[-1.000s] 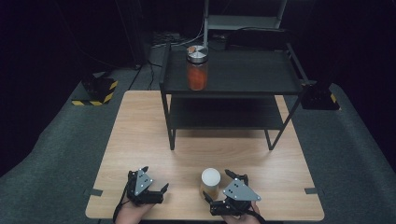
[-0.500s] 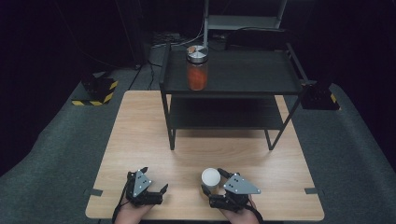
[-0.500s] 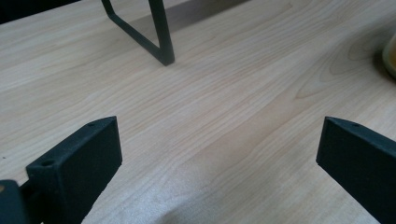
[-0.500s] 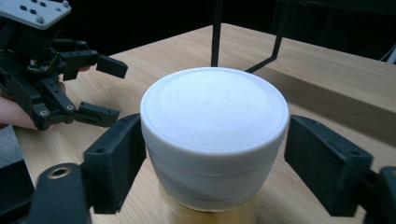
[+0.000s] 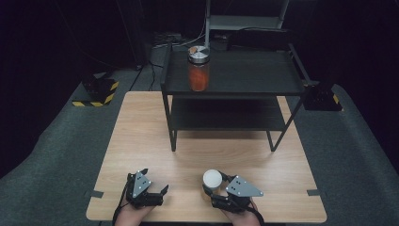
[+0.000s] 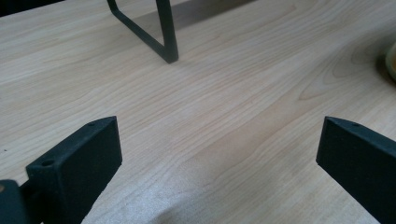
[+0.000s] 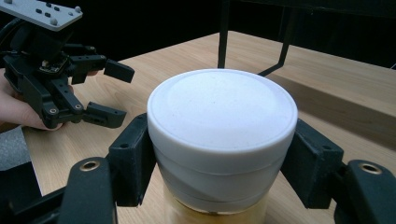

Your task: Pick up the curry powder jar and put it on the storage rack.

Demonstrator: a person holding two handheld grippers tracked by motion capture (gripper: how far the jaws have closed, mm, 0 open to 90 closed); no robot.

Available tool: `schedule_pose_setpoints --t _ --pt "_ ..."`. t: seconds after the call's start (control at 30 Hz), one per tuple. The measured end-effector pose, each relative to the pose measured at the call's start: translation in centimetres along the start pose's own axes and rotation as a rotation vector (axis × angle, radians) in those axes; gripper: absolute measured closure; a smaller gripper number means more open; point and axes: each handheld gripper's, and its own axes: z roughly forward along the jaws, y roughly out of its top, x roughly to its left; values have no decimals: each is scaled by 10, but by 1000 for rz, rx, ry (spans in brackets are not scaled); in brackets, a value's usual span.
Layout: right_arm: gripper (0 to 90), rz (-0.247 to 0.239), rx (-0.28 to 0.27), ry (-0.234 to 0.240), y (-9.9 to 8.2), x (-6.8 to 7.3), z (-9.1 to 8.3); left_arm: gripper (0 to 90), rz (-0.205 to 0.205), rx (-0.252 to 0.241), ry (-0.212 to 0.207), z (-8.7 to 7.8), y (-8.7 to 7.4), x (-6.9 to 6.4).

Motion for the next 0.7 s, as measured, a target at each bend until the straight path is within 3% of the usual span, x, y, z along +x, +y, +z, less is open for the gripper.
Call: schedule_pose_setpoints --t 0.17,0.7 --pt "333 30 -9 -4 -2 -4 -3 4 -15 -7 -3 -1 -1 2" --pt "333 42 -57 -73 4 -13 -25 4 -28 -14 -16 -1 -3 5"
